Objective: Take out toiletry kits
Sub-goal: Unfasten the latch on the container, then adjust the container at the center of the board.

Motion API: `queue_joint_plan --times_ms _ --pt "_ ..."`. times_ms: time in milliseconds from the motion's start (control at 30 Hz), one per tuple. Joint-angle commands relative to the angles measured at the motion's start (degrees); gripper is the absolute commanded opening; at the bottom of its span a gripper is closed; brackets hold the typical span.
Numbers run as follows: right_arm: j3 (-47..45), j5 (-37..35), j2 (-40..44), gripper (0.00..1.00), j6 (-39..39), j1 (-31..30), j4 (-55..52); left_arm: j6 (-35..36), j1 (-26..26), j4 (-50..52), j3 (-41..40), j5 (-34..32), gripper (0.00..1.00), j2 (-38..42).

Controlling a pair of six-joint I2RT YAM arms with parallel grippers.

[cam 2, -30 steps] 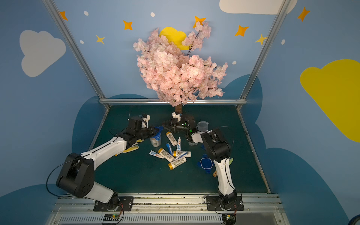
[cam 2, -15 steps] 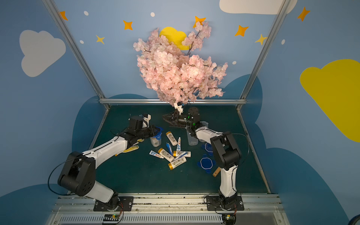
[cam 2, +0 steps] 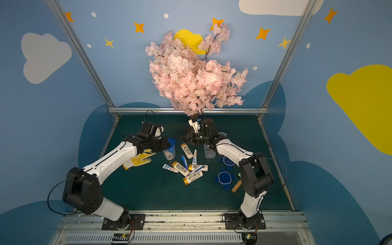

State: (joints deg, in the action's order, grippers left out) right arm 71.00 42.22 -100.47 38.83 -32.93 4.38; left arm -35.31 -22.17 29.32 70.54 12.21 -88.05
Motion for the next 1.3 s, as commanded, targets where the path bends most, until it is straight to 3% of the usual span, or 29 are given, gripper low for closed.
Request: queue_joint_plan --times_ms 0,200,267,300,433,700,1000,1267 --pt "0.16 -5.08 3.35 0.35 -7.55 -2.98 -8.54 1.90 0.11 6.27 2.75 -2.40 0.04 2.69" --pt "6.88 -15.42 3.93 0.20 -16.01 -8.83 -20.19 0.61 4.95 4.41 -2.06 -7.29 0.04 8.86" --pt "8.81 -18.61 3.11 0.03 -17.54 -10.42 -23.08 -0.23 7.68 3.88 -4.44 -7.94 0.04 9.69" --pt "9.51 -19.43 2.61 0.00 -18.02 -11.01 -24.02 -0.63 9.09 3.42 -5.60 -7.54 0.04 9.74" --pt "11.61 -21.85 0.97 0.00 -19.85 -13.71 -27.23 -1.77 12.55 0.86 -7.96 -5.80 0.04 8.16" --pt "19.44 -25.73 -6.59 0.00 -23.17 -18.89 -34.44 -3.58 13.67 -2.40 -6.87 -3.18 0.03 2.79" --pt "26.79 -31.87 -12.72 0.00 -24.33 -18.69 -39.09 -3.36 13.81 -2.68 -6.42 -2.67 0.03 0.73" --pt "26.57 -34.38 -12.80 0.00 -24.24 -15.80 -39.55 -3.27 13.99 -2.84 -6.18 -1.15 0.02 0.13"
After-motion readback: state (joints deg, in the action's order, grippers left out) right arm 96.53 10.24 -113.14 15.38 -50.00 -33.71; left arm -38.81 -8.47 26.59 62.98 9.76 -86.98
